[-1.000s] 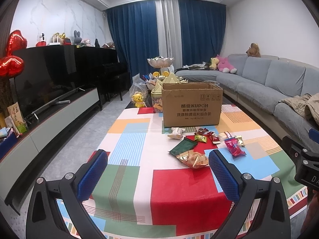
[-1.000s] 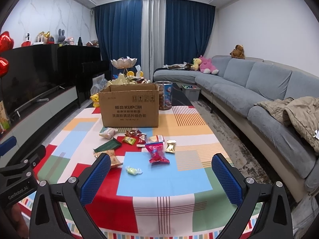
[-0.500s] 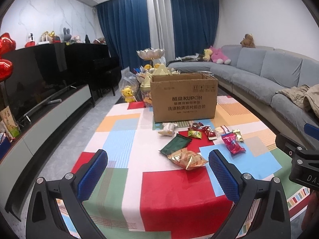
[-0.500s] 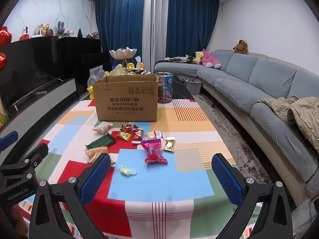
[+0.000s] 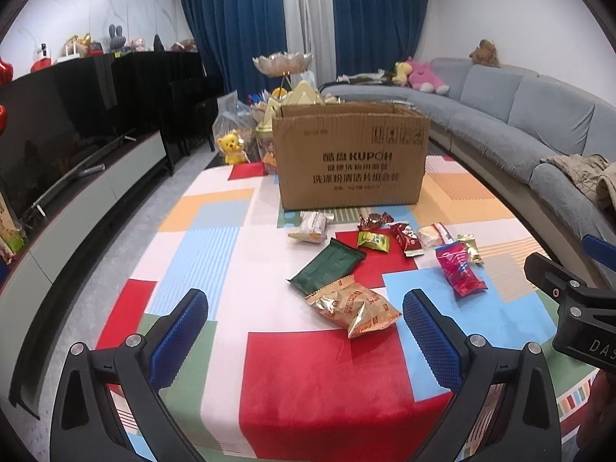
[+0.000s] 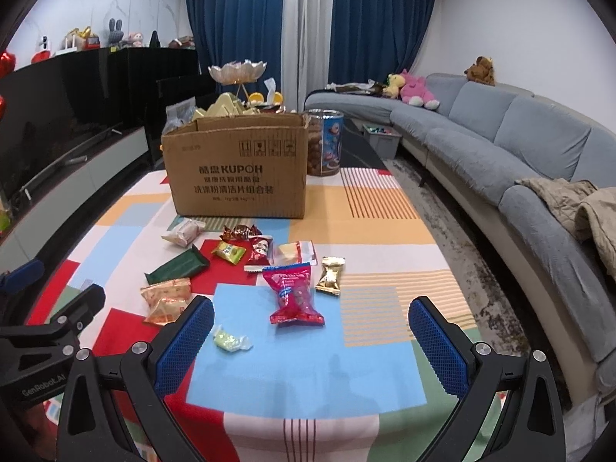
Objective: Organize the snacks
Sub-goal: 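Lower the left tool onto the gold biscuit packet while the right tool lowers onto the pink candy bag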
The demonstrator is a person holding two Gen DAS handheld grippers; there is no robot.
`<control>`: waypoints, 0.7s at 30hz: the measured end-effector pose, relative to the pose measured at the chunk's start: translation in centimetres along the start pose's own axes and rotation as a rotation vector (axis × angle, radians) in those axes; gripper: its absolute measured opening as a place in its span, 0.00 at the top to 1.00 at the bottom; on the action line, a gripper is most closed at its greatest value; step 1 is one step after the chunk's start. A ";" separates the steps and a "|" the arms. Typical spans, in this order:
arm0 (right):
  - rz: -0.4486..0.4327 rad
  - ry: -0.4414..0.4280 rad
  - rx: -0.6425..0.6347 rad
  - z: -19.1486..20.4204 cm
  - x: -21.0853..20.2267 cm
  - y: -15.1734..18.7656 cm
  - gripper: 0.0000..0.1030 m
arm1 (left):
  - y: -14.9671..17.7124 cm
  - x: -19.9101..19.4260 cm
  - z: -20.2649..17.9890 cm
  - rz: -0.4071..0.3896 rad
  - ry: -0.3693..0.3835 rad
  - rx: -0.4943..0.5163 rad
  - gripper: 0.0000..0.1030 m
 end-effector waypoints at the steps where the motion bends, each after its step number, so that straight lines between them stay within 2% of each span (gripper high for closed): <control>1: 0.005 -0.004 0.000 0.0 0.4 -0.1 0.00 | 0.0 0.4 -0.1 0.009 0.001 -0.005 0.00; 13: 0.060 -0.030 -0.025 -0.2 4.6 -1.0 0.00 | -0.3 4.8 -1.1 0.108 -0.008 -0.025 0.00; 21: 0.121 -0.067 -0.064 0.3 7.4 -1.2 0.00 | 0.5 7.3 -1.2 0.209 -0.028 -0.052 0.00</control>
Point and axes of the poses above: each gripper's, at about its wrist camera, not at the fingertips, and x roughly the way its jaws point, z to its left, y to its underside, the point moved 7 cm from there along x, roughly the way its jaws point, and after that the axes turned 10 degrees about -x, right-handed, at the moved point
